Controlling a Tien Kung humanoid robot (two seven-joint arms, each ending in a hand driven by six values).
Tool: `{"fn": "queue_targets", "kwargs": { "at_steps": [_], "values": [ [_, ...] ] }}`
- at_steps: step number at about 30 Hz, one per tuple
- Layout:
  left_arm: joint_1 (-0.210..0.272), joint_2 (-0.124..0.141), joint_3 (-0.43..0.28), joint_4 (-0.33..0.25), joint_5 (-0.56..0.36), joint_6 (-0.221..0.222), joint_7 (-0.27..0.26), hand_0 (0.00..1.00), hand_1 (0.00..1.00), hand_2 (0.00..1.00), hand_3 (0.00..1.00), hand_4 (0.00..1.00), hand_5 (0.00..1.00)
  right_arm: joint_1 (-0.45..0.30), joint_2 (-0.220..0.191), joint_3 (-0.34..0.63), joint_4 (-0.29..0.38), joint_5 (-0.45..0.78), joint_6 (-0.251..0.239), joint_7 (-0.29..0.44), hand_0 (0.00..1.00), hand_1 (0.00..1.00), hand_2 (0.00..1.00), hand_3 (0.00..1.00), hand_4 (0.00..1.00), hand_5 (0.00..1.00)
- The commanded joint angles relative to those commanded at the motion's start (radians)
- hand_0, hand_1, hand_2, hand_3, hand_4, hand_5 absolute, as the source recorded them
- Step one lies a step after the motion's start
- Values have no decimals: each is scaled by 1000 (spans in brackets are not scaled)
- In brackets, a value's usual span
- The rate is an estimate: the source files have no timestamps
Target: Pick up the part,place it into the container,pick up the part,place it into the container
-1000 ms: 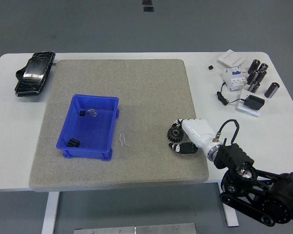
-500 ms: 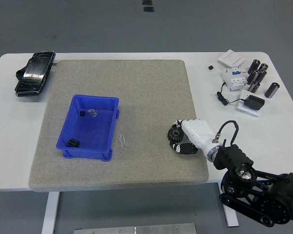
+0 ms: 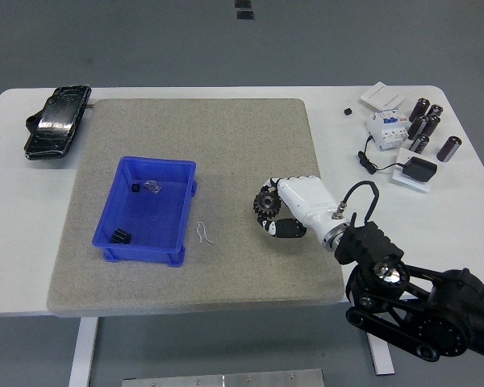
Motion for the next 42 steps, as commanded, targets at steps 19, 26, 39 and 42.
{"fn": "queue_targets", "kwargs": {
  "at_steps": [19, 26, 39, 42],
  "values": [
    [-8, 5, -23, -4, 38, -2, 15, 678, 635, 606, 587, 644, 295, 297, 273, -277, -152, 60, -62, 21, 442, 558, 508, 591, 610, 2],
    [-10, 6, -23, -3, 42, -3, 16, 678, 635, 606, 587, 645, 296, 312, 302, -302, -185, 89, -49, 27, 696, 819, 840, 796, 655, 400],
    [-11, 9, -49, -6, 69, -3, 30, 678, 635, 606, 586, 646, 295, 296, 314, -289, -193, 139, 12, 25, 932, 966, 967, 993, 857, 543],
    [-11, 8, -47, -6, 67, -3, 30, 678, 635, 606, 586, 646, 295, 288, 313, -265, -186, 166, -5, 39, 932, 966, 967, 993, 857, 543]
  ]
}}
